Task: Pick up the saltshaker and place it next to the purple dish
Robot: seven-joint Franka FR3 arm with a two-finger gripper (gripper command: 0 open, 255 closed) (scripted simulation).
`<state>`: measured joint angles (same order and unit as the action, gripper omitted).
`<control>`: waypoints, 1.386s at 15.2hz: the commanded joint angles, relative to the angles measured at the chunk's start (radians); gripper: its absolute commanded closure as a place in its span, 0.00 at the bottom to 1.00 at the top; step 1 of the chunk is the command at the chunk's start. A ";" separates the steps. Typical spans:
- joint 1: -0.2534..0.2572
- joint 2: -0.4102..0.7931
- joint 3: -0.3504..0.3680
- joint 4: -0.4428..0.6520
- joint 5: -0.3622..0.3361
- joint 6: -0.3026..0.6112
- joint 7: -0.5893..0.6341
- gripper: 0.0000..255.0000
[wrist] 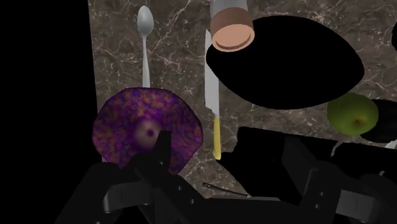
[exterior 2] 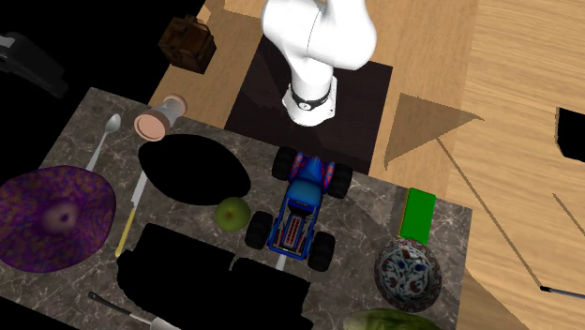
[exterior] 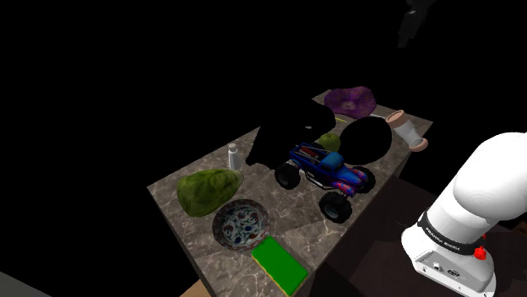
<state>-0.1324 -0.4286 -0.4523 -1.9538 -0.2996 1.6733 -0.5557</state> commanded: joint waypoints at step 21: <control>-0.055 -0.527 -0.685 -0.764 -0.234 0.651 -0.774 0.00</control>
<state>-0.1921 -0.9477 -1.0831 -2.6994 -0.5185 2.2965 -1.2791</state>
